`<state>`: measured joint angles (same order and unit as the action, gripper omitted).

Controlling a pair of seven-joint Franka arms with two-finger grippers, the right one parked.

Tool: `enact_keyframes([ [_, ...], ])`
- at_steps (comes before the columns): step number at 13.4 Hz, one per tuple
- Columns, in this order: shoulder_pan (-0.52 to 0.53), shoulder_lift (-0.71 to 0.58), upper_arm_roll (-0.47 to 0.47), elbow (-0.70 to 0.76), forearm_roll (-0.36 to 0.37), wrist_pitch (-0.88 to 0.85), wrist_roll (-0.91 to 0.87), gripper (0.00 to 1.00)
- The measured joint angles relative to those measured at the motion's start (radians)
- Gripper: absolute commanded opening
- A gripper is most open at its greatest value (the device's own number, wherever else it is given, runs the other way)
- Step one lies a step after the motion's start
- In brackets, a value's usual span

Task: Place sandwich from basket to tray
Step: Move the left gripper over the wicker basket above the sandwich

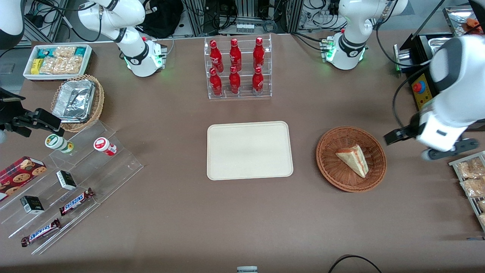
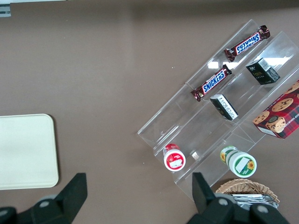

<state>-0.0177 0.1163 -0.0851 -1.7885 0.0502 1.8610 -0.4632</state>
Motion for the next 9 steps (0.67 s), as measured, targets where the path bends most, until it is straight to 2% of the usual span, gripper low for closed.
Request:
enact_keyframes([
  [3, -0.031, -0.002, -0.001, -0.156, 0.010, 0.196, -0.249, 1.00],
  [9, -0.029, 0.010, 0.002, -0.379, 0.010, 0.492, -0.401, 1.00],
])
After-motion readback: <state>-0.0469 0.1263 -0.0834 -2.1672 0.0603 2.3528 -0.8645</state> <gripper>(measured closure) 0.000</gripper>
